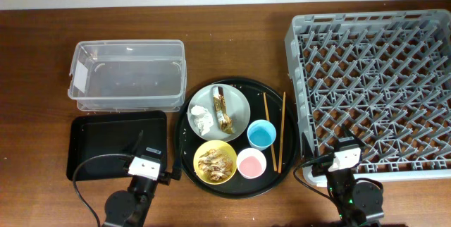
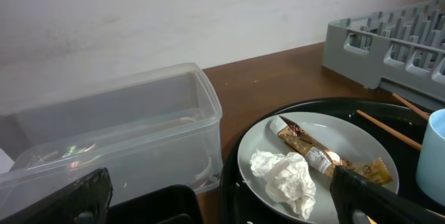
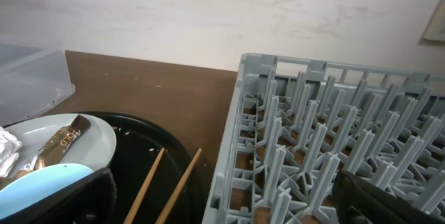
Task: Sort waste into correct bins and load items into the dishwasher rack
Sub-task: 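Move both grippers from rest toward the cups on the round tray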
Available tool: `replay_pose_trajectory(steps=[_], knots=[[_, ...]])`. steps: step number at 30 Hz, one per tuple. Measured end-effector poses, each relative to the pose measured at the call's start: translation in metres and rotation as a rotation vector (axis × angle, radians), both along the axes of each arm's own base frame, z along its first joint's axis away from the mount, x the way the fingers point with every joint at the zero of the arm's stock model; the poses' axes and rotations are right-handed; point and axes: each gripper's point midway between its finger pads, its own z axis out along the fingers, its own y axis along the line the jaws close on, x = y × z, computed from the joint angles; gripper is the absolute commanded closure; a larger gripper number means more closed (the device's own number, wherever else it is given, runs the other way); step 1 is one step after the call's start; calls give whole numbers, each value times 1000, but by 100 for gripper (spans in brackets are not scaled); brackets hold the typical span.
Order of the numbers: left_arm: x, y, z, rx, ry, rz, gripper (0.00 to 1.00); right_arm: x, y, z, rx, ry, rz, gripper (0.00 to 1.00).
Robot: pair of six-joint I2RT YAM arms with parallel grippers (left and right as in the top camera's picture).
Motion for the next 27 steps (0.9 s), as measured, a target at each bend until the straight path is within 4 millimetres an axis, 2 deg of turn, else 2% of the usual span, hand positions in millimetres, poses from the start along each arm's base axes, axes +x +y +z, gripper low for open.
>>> replay_pose_trajectory(steps=[18,25,27], knots=[[0,0,0,0,0,0,0,0,1,0,0,0,3,2],[0,0,0,0,-1,0,0,-5,22,3,12,-12,132,2],[0,-2,6,-7,-23,-11,0,-7,28,4,14,-12,167,2]])
